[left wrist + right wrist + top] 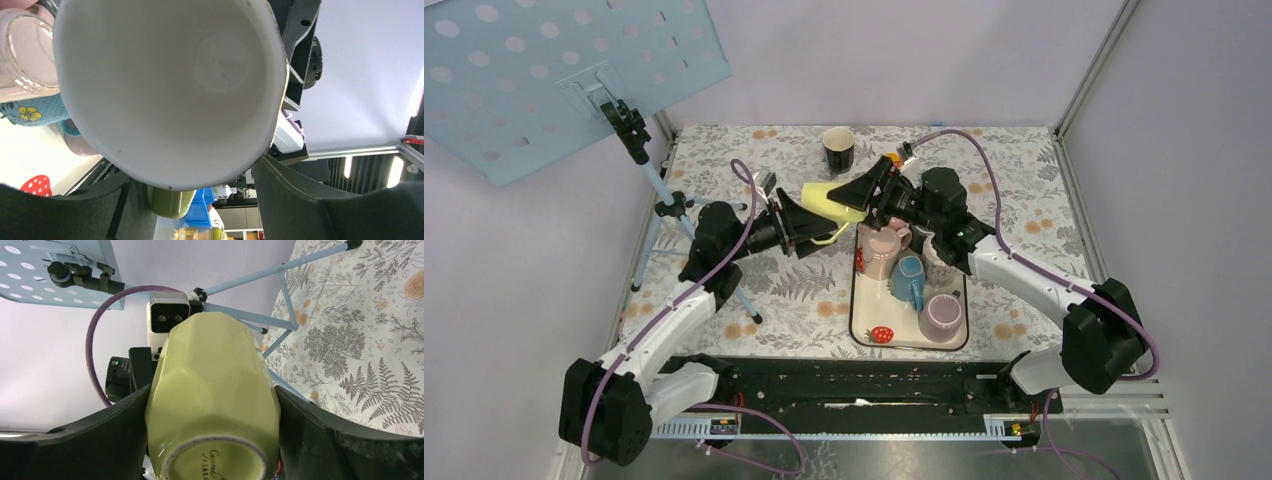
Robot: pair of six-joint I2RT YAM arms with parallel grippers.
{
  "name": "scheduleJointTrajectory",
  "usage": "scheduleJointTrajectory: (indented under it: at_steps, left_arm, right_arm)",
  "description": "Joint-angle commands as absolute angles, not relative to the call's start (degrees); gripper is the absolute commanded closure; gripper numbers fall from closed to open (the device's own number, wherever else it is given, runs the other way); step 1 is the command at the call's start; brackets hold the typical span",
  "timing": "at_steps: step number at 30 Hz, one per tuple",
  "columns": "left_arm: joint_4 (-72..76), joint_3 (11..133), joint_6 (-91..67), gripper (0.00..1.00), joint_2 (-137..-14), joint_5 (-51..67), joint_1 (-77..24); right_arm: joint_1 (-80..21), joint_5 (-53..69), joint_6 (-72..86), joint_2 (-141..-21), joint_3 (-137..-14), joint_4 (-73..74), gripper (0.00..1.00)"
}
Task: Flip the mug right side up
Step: Turn over the cup on the tray.
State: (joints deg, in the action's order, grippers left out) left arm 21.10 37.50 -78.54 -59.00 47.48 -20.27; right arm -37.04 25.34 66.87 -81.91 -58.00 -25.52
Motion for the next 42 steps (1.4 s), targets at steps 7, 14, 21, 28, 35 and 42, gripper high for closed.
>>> scheduleJointTrajectory:
  at_steps: [7,14,21,28,35,42]
  left_arm:
    - [35.33,34.84,-85.29,0.47,-58.88,45.51,-20.02]
    - [37.1,34.43,-86.01,0.51,-59.61,45.25,-20.65]
    - [37.84,33.43,-86.39,0.52,-59.92,43.47,-22.39]
    - [38.72,32.49,-87.12,0.55,-60.53,41.29,-23.98]
    - [39.07,31.34,-87.86,0.61,-60.29,39.87,-24.04]
    - [40.76,30.92,-88.39,0.85,-60.64,39.75,-24.08]
  right_arm:
    - [-36.88,21.27,69.31,-76.09,-55.57,-38.23,0.86]
    - [-37.0,20.93,70.32,-77.34,-54.58,-41.18,0.86]
    - [-37.47,19.02,70.41,-77.19,-53.68,-42.53,0.86]
    - [-39.31,15.39,69.45,-76.85,-52.94,-42.03,0.89]
    - [-41.09,12.4,68.64,-76.5,-51.99,-42.13,0.91]
    - [-41.18,11.93,68.5,-76.35,-50.81,-42.88,0.92]
